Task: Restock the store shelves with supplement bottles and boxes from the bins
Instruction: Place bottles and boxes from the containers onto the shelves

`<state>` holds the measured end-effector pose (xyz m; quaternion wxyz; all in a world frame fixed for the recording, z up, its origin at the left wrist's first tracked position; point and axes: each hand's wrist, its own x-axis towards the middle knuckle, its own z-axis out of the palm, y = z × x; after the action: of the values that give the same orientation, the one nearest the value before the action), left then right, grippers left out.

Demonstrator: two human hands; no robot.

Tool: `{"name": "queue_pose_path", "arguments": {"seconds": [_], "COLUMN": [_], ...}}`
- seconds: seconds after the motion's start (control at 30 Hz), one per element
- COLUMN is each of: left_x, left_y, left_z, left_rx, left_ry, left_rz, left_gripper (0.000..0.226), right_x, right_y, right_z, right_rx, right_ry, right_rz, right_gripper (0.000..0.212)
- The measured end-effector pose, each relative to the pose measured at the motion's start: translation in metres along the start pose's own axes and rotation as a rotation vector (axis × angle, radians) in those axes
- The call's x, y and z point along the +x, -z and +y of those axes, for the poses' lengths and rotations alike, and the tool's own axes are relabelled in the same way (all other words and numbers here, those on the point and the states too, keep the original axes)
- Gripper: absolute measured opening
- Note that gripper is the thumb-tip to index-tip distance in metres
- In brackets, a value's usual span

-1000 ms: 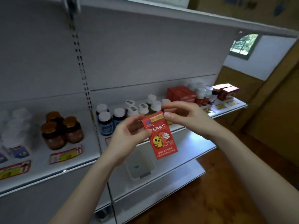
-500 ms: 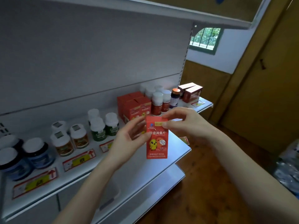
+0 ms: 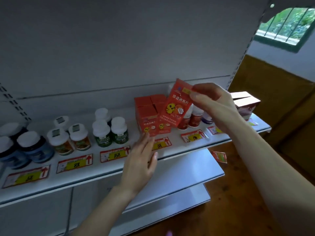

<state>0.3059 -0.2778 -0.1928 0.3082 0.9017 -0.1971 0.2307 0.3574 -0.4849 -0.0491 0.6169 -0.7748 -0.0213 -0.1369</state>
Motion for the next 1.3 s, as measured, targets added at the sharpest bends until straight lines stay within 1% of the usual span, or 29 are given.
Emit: {"name": "queue_pose_path", "arguments": {"seconds": [0.1, 0.17, 0.33, 0.43, 0.6, 0.7, 0.83, 0.97, 1.1, 1.3], "left_x": [-0.018, -0.025, -0.029, -0.028, -0.027, -0.027, -0.026, -0.024, -0.024, -0.023], "left_y": [-0.016, -0.024, -0.038, -0.043, -0.043, -0.043, -0.047, -0.050, -0.052, -0.053], "left_z": [-0.001, 0.002, 0.011, 0.014, 0.015, 0.015, 0.017, 0.019, 0.021, 0.022], "left_rx": [0.133, 0.191, 0.237, 0.316, 0.443, 0.471, 0.494, 0.519, 0.552, 0.551], "left_ry": [0.099, 0.166, 0.316, 0.347, 0.368, 0.353, 0.396, 0.426, 0.429, 0.470], "left_rz": [-0.042, -0.060, -0.055, -0.096, -0.192, -0.182, -0.147, -0.129, -0.131, -0.156], "left_gripper": [0.053, 0.053, 0.061, 0.064, 0.061, 0.057, 0.056, 0.052, 0.048, 0.056], "right_x": [0.021, 0.034, 0.058, 0.075, 0.110, 0.131, 0.153, 0.160, 0.164, 0.172], "right_y": [-0.010, -0.018, -0.037, -0.045, -0.062, -0.075, -0.091, -0.105, -0.115, -0.123], "right_z": [-0.005, -0.009, -0.013, -0.006, 0.001, 0.010, 0.029, 0.043, 0.056, 0.069], "right_rx": [0.025, 0.067, 0.162, 0.206, 0.164, 0.115, 0.009, -0.132, -0.282, -0.427], "right_ry": [0.051, 0.093, 0.169, 0.175, 0.213, 0.213, 0.201, 0.190, 0.162, 0.109], "right_rz": [-0.034, -0.091, -0.218, -0.314, -0.370, -0.431, -0.486, -0.560, -0.649, -0.739], "right_gripper": [0.017, 0.019, 0.022, 0.024, 0.029, 0.030, 0.027, 0.039, 0.040, 0.042]}}
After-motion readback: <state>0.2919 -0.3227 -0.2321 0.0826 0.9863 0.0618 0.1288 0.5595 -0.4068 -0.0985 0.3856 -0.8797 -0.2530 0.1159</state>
